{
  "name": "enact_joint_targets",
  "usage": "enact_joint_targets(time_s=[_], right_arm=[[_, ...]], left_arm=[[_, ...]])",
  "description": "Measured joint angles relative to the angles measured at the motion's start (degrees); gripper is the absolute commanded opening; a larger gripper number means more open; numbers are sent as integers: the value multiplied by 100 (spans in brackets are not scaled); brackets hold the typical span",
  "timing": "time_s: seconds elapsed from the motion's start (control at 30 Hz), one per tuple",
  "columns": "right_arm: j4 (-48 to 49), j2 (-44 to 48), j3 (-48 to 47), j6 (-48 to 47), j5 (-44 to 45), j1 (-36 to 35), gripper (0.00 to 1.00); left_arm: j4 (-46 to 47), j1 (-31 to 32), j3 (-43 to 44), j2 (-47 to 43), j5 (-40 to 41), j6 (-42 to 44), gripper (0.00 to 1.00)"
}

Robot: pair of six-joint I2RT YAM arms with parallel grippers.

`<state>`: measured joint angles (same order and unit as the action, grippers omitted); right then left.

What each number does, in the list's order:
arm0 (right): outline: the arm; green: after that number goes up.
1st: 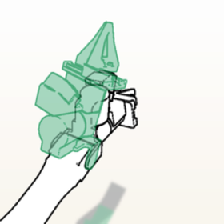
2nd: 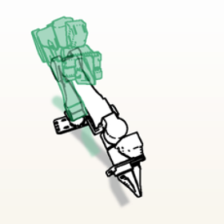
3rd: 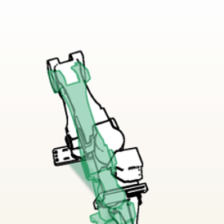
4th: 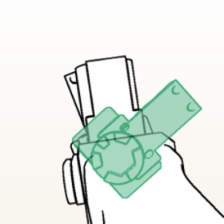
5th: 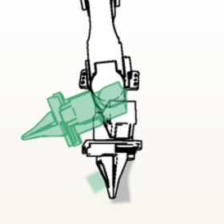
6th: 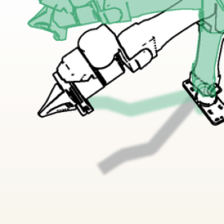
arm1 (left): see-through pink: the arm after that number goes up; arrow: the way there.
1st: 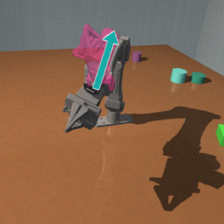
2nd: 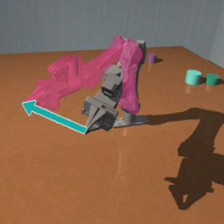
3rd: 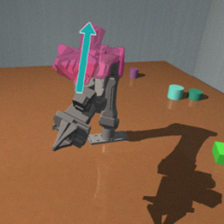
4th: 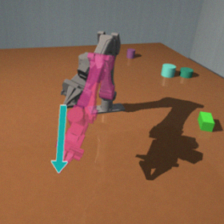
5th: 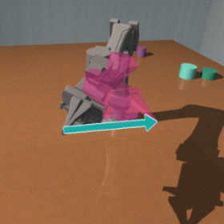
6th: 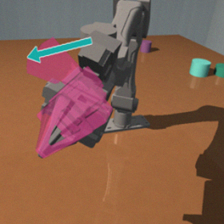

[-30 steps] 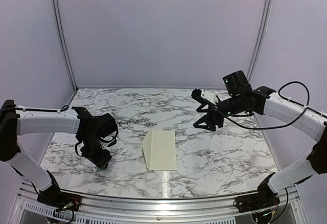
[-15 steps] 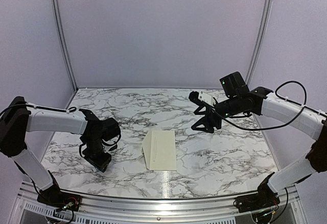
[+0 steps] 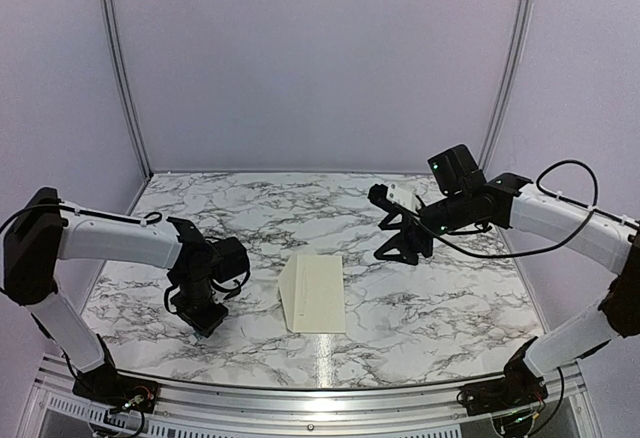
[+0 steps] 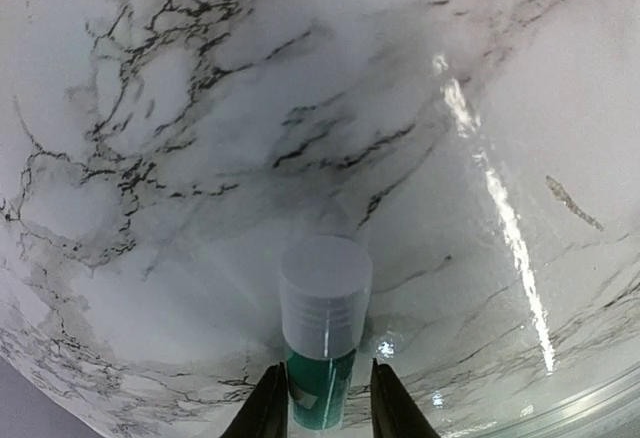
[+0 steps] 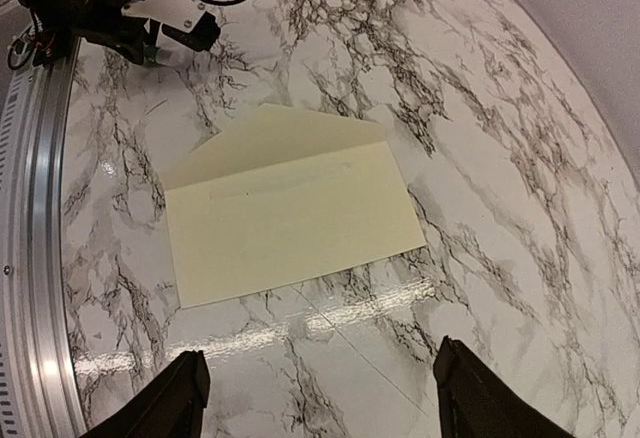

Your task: Place the letter into the envelope and seal it

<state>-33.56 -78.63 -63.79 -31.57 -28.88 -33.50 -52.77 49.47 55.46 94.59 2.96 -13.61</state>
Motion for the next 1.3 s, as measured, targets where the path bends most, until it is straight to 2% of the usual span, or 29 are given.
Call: enact_joint_targets(time_s=[0.2,0.57,0.63,0.83,1.0,1.3], right_arm=[[2,24,26,2,0,-4,74],[-2,372,197,28,2,-4,73],[-11,446,192,70,-15,4,73],[-260,468,-214,229,-188,164,70],[-302,367,-894,555,-516,282,64],[-632,-551,-1794,774,-1574,291,57]], left_arm=[[7,302,4,144,122,-205,23],[-7,586,28,79,376,-706,4],[-87,601,179,-96,415,-754,0],[-31,601,1491,-857,461,-704,0],[835,601,1941,-1311,369,-334,0],[3733,601,750,-1537,-1060,433,0]])
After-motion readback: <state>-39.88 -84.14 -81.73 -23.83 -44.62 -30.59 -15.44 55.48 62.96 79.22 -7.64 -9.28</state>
